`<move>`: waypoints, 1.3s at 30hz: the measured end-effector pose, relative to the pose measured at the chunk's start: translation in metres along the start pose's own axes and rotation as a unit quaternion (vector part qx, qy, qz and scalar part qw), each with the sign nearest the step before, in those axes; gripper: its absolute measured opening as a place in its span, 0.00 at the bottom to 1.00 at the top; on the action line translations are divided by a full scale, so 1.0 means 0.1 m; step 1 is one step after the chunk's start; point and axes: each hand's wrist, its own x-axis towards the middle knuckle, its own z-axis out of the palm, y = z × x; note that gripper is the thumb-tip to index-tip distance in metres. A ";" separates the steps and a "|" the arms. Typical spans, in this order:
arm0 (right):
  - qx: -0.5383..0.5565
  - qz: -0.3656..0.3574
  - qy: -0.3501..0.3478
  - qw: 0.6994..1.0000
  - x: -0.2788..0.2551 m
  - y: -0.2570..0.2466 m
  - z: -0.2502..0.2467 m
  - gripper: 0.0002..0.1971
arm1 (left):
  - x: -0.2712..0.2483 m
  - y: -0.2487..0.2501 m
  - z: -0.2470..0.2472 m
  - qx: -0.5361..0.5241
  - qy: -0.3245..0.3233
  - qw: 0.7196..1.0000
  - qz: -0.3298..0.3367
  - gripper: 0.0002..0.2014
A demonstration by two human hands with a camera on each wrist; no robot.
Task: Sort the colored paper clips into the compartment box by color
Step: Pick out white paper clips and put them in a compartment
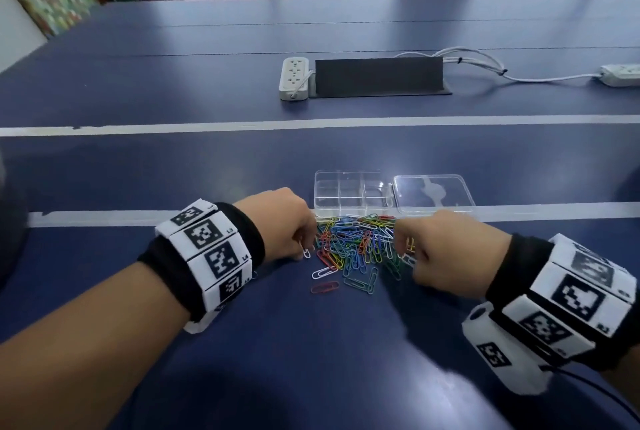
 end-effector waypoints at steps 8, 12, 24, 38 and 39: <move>0.138 0.106 0.041 0.984 0.08 0.18 -0.09 0.11 | -0.10 -0.06 -0.01 -0.074 0.071 0.994 0.031 0.04; 0.132 0.100 0.042 0.985 0.11 0.15 -0.01 0.07 | -0.11 0.02 0.06 -0.097 0.031 0.995 0.024 0.13; 0.064 0.074 0.010 0.995 0.29 0.02 0.00 0.08 | -0.03 0.20 0.15 -0.029 -0.012 0.999 0.023 0.12; 0.341 0.116 -0.032 0.932 0.15 0.19 -0.01 0.12 | -0.15 0.22 0.09 -0.132 0.045 0.990 0.005 0.10; 0.363 0.111 -0.037 0.924 0.15 0.20 0.00 0.12 | -0.15 0.21 0.08 -0.142 0.044 0.989 0.000 0.11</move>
